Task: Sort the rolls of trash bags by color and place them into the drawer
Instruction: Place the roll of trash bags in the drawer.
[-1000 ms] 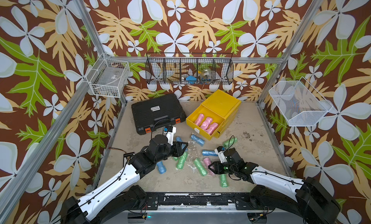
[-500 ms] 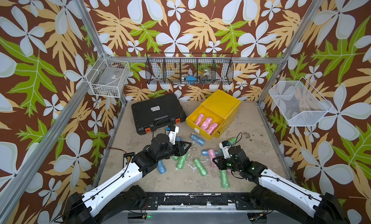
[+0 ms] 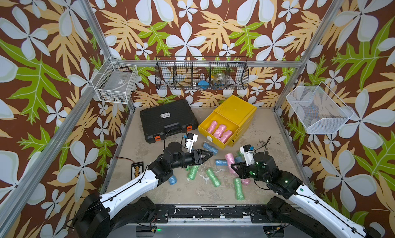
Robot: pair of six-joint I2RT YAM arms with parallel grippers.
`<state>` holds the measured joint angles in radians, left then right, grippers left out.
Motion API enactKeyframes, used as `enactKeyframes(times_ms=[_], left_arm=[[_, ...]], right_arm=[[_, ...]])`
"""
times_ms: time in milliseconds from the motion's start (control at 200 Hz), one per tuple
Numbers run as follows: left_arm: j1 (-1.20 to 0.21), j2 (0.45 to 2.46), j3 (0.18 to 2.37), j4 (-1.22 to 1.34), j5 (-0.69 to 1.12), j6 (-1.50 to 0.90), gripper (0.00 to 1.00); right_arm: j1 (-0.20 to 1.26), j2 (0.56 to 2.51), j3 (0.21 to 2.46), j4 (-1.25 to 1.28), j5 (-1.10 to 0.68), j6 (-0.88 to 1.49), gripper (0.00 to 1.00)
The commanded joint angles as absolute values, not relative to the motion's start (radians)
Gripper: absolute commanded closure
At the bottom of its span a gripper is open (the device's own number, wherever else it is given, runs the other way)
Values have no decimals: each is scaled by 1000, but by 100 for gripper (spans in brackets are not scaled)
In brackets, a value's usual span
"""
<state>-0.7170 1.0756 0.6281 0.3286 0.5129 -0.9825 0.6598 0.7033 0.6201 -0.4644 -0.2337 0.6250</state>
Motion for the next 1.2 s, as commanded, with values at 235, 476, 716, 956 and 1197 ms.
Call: enactKeyframes(times_ms=[235,476,716,956,1197], left_arm=[[-766,1130,668,459,556,-1060,40],[-785,1149,683,431,536,-1042,40],[-785,1145,678,423,522,-1039,39],[-785,1180,733,455,558,-1042,46],[-783,1223,806,369,583,-980,93]], right_arm=[[660,731,710,-381,-472,673,87],[660,785,748,-285,-511,701,87],[661,815,755,-220,-551,719,87],[661,869,758,-145,-587,726,87],[659,908,822,-142,-560,688,58]])
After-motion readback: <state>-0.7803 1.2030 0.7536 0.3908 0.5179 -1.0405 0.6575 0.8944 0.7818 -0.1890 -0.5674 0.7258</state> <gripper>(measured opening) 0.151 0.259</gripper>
